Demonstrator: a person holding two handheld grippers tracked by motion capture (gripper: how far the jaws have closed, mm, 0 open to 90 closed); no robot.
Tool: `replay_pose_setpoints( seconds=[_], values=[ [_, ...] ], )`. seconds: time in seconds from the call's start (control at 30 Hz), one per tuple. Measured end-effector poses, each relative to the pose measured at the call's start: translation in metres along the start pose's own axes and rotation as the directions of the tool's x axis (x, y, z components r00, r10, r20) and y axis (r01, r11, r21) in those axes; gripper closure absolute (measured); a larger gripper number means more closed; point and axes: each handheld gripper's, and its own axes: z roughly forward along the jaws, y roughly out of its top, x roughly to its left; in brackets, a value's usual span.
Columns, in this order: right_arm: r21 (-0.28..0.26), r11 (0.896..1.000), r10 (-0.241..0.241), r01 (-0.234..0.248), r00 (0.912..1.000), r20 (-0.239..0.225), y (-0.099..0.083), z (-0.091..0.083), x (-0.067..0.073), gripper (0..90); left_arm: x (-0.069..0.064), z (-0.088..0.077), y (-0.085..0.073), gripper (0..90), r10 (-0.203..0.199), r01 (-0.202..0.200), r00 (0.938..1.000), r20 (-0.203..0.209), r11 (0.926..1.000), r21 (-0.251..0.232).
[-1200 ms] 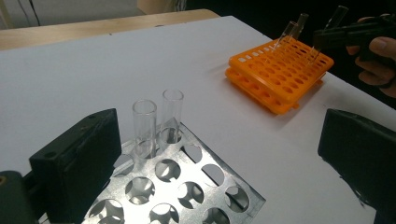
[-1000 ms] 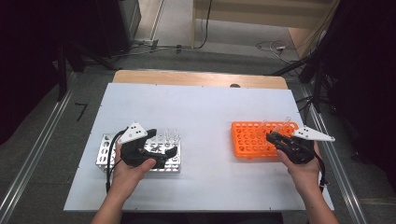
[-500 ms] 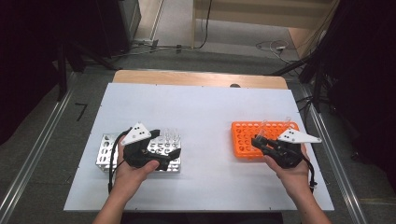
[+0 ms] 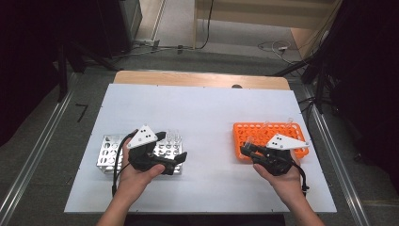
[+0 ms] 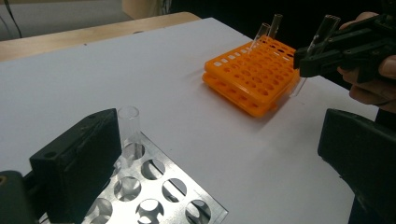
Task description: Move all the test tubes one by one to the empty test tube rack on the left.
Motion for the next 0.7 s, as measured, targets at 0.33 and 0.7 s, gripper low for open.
replay_pose_setpoints(
  seconds=[0.33, 0.7],
  values=[
    [0.017, 0.999, -0.036, 0.037, 0.9982, -0.048, 0.002, 0.008, 0.019, 73.5, -0.01, 0.004, 0.002, 0.0, 0.016, -0.016, 0.9996, 0.025, 0.9999, 0.002],
    [0.029, 0.997, -0.072, 0.074, 0.9932, -0.092, 0.004, 0.015, 0.037, 73.5, -0.022, 0.009, 0.004, 0.2, 0.04, -0.04, 0.9985, 0.039, 0.9992, -0.001]
  ],
)
